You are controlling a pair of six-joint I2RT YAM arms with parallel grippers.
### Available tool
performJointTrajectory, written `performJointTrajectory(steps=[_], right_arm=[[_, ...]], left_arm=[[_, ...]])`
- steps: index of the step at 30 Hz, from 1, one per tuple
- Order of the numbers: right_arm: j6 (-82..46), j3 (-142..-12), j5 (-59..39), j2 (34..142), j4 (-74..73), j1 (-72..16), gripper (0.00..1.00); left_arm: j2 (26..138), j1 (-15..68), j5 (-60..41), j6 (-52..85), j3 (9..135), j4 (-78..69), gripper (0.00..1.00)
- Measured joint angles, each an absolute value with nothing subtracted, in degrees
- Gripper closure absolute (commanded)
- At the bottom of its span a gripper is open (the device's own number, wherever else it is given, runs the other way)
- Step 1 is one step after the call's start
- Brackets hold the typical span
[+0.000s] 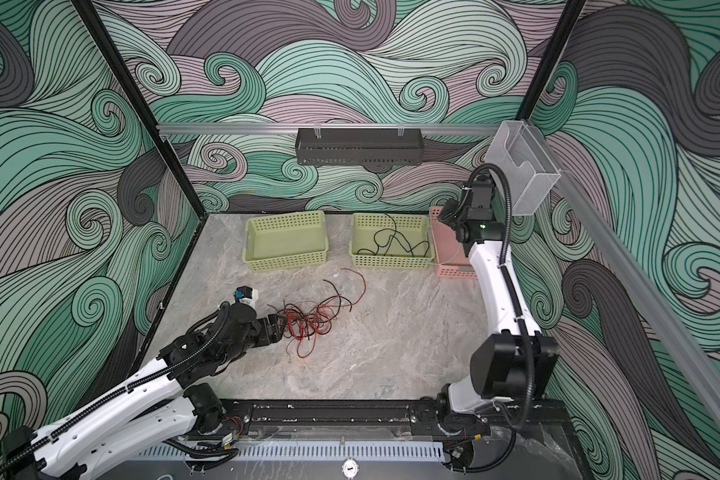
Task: Untangle the cables
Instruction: 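Carry the teal cable to the pink basket and open the right gripper, then move the right gripper back down to the cable pile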
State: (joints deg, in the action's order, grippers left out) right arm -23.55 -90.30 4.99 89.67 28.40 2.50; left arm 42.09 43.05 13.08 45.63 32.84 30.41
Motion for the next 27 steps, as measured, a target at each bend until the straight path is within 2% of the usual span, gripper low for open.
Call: performJointTrajectory(steps=[6, 13, 14, 16, 17, 22, 27], right_arm=[[-23.5, -98.0, 8.2, 98.2, 28.4, 3.4, 1.0], [-22.0, -101.6, 14.4, 102.5, 28.5, 3.6, 0.99], [-21.8, -101.3, 15.5, 102.5, 28.5, 3.6, 0.89], [-21.6, -100.3, 17.6, 102.5, 28.3, 3.7, 0.61], [-21.5, -99.7, 18.3, 102.5, 28.2, 3.7, 0.56], [-21.6, -94.8, 19.5, 102.1, 28.8, 3.6, 0.47], [-21.3, -85.5, 17.8, 95.5, 29.0, 0.8, 0.46]], left_arm=[[41.0, 43.0, 13.3, 45.7, 32.8, 31.4, 0.18], [41.0, 43.0, 13.0, 45.8, 32.8, 32.3, 0.18], [41.0, 43.0, 13.0, 45.8, 32.8, 32.4, 0.18], [41.0, 43.0, 12.9, 45.9, 32.8, 32.4, 0.18], [41.0, 43.0, 12.9, 46.0, 32.8, 32.3, 0.18], [41.0, 43.0, 12.8, 46.1, 32.8, 32.3, 0.18], [41.5, 43.0, 12.8, 46.0, 32.8, 32.2, 0.18]])
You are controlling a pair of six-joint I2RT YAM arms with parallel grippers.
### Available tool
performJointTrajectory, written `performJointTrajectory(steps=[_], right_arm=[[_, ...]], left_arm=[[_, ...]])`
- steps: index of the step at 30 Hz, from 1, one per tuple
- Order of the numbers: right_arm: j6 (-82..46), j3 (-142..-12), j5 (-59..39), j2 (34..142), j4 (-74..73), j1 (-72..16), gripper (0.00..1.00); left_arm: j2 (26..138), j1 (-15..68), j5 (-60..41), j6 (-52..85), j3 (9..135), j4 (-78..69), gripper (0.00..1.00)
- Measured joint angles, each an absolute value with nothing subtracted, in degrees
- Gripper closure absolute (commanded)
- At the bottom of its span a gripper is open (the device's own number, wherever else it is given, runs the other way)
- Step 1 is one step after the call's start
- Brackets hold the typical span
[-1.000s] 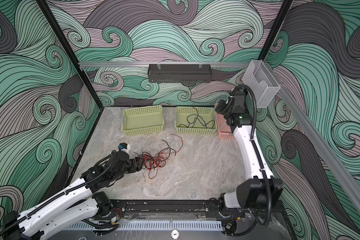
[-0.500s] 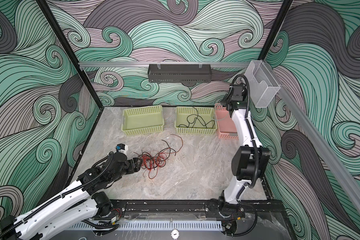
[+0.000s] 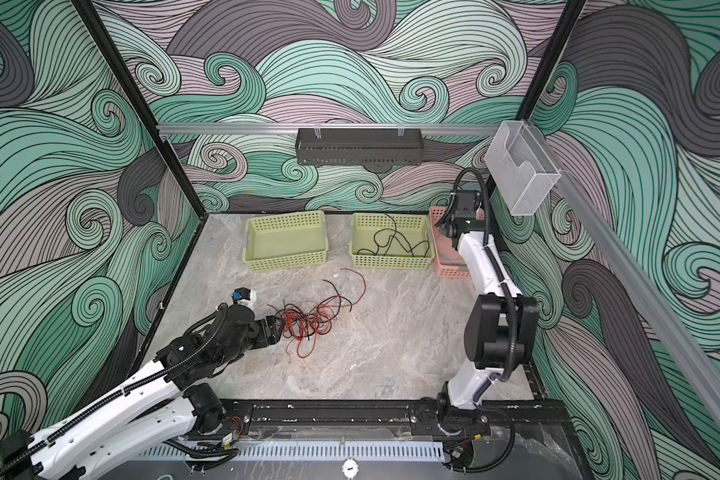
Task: Untangle the cables
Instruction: 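Move the right gripper back down to the cable pile, then grasp a red cable with the right gripper while the left gripper holds the pile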
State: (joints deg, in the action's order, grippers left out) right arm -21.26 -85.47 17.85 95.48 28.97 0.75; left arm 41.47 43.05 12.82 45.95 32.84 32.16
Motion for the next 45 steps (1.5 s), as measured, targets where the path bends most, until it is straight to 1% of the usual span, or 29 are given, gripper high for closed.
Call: performJointTrajectory(steps=[3, 6, 8, 10, 12, 14, 18, 22, 24, 26, 30, 32, 35, 37, 38, 42, 45], right_arm=[[-19.7, -81.8, 15.6, 88.4, 28.9, -5.4, 0.46], [-18.1, -76.6, 11.1, 80.0, 26.2, -16.6, 0.48], [-18.2, -70.2, 7.0, 75.6, 22.2, -23.8, 0.51], [-18.9, -62.5, 2.0, 72.5, 18.2, -30.8, 0.54], [-19.9, -56.3, -1.7, 72.9, 15.7, -36.2, 0.54], [-21.3, -52.1, -4.4, 75.8, 13.9, -41.6, 0.54], [-25.8, -48.2, -8.2, 82.8, 9.6, -49.7, 0.53], [-30.7, -46.7, -9.8, 86.8, 4.1, -53.9, 0.53], [-32.7, -46.5, -10.0, 88.5, 1.5, -55.9, 0.54], [-33.7, -46.6, -10.2, 89.9, -0.3, -57.0, 0.58], [-35.2, -46.7, -10.4, 92.7, -2.3, -57.8, 0.85], [-35.6, -46.9, -10.0, 93.1, -2.2, -57.7, 0.92], [-35.7, -46.9, -9.0, 92.5, -1.8, -57.6, 0.99], [-35.5, -46.9, -8.6, 91.4, -1.2, -57.6, 1.0], [-35.4, -46.9, -8.4, 90.7, -0.9, -57.6, 1.0], [-34.7, -47.4, -7.7, 86.6, 1.9, -57.6, 1.0], [-33.7, -48.6, -6.0, 81.6, 4.7, -57.6, 1.0]], left_arm=[[42.6, 43.0, 12.9, 46.0, 32.8, 31.6, 0.19], [44.2, 43.0, 13.2, 46.6, 32.7, 30.8, 0.2], [44.9, 43.0, 13.5, 47.0, 32.6, 30.7, 0.23], [45.6, 43.0, 13.7, 47.4, 32.3, 30.5, 0.28], [46.1, 43.0, 13.7, 47.7, 31.6, 29.8, 0.31], [46.6, 43.0, 13.7, 48.1, 30.3, 28.4, 0.34], [48.7, 43.0, 13.1, 48.6, 27.7, 24.8, 0.35], [52.1, 43.0, 12.1, 49.0, 27.2, 21.9, 0.36], [53.9, 43.0, 11.6, 49.1, 27.3, 20.8, 0.4], [56.2, 43.0, 11.1, 49.1, 27.6, 20.0, 0.47], [61.1, 43.0, 10.7, 49.1, 28.8, 18.0, 0.64], [62.8, 43.0, 10.7, 49.3, 29.0, 17.3, 0.72], [64.0, 43.0, 10.5, 49.6, 29.0, 16.9, 0.84], [63.9, 43.0, 10.6, 49.7, 29.0, 16.8, 0.93], [63.7, 43.0, 10.7, 49.8, 29.0, 16.9, 0.94], [61.2, 43.0, 12.1, 50.0, 29.0, 18.0, 0.97], [58.4, 43.0, 13.7, 50.2, 28.6, 18.5, 0.97]])
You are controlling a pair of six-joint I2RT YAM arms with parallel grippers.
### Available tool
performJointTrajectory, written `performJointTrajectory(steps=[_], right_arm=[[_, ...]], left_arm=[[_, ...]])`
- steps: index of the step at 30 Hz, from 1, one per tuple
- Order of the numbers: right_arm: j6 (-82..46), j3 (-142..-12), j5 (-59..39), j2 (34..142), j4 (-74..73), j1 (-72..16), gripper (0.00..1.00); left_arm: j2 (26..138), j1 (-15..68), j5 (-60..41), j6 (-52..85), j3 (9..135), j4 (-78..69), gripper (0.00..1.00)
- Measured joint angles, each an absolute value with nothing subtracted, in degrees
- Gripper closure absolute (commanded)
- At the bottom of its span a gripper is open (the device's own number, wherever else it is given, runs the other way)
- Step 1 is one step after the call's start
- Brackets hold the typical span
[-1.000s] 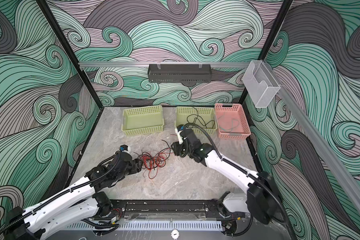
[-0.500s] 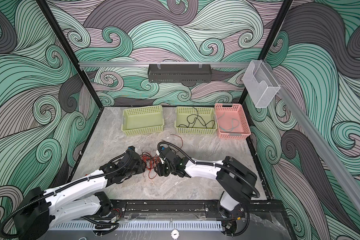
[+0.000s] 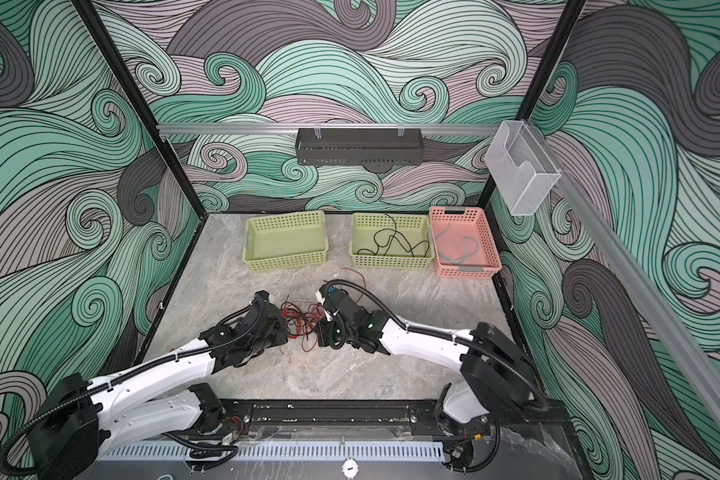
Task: Untangle the cables
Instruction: 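Grasp a red cable with the right gripper while the left gripper holds the pile, then lift the red cable high with the right gripper, drawing it out of the pile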
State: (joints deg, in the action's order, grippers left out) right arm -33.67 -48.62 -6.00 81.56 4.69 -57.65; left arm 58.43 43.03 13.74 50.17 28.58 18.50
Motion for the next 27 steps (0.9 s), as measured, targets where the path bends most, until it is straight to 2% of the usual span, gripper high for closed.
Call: performJointTrajectory(steps=[9, 16, 27], right_arm=[[-27.8, -57.4, 2.2, 67.0, 14.4, -57.3, 1.0], [-22.4, -61.8, 7.0, 56.9, 19.9, -52.8, 1.0], [-12.8, -71.6, 14.3, 50.1, 23.4, -44.7, 1.0]], left_arm=[[54.0, 43.0, 18.9, 54.0, 19.3, 17.3, 0.98], [53.1, 42.8, 21.3, 55.8, 18.2, 17.1, 0.99], [54.8, 41.7, 22.8, 56.2, 17.0, 15.0, 0.99]])
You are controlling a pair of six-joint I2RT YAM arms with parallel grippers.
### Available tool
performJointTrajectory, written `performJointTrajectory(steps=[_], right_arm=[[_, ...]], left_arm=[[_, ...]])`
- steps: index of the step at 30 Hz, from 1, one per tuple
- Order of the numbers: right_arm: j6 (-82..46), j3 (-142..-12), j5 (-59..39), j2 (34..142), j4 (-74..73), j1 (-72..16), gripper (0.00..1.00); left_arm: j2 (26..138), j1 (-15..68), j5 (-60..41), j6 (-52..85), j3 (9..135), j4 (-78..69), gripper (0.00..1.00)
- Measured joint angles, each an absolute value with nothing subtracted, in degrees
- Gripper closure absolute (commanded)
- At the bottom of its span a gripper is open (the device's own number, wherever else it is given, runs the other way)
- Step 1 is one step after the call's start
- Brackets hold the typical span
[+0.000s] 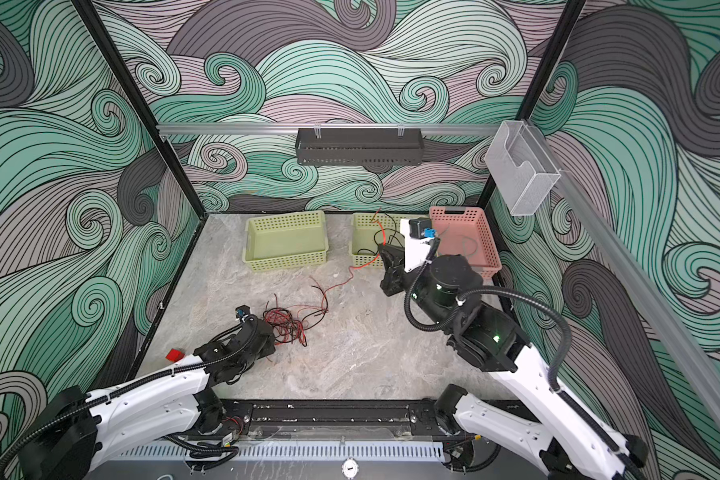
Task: Untangle the cables
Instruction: 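Lift the red cable high with the right gripper, drawing it out of the pile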
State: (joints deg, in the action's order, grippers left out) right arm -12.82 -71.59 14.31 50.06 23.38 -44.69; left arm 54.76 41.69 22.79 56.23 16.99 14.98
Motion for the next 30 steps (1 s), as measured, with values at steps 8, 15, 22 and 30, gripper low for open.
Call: performJointTrajectory(steps=[8, 15, 22, 30], right_arm=[[-10.2, -81.8, 13.6, 53.4, 23.0, -36.3, 1.0], [-10.0, -93.4, 9.6, 60.3, 22.9, -32.6, 1.0], [-8.7, -110.5, 6.6, 69.5, 24.9, -31.5, 1.0], [-8.8, -131.8, 2.8, 78.9, 27.9, -31.2, 1.0]], left_arm=[[57.4, 40.2, 22.8, 55.8, 17.1, 13.3, 0.99], [59.4, 39.0, 21.9, 54.5, 17.2, 11.7, 0.99], [62.2, 38.2, 21.0, 54.0, 17.8, 9.8, 0.98], [67.9, 37.9, 19.3, 54.0, 19.8, 6.0, 0.99]])
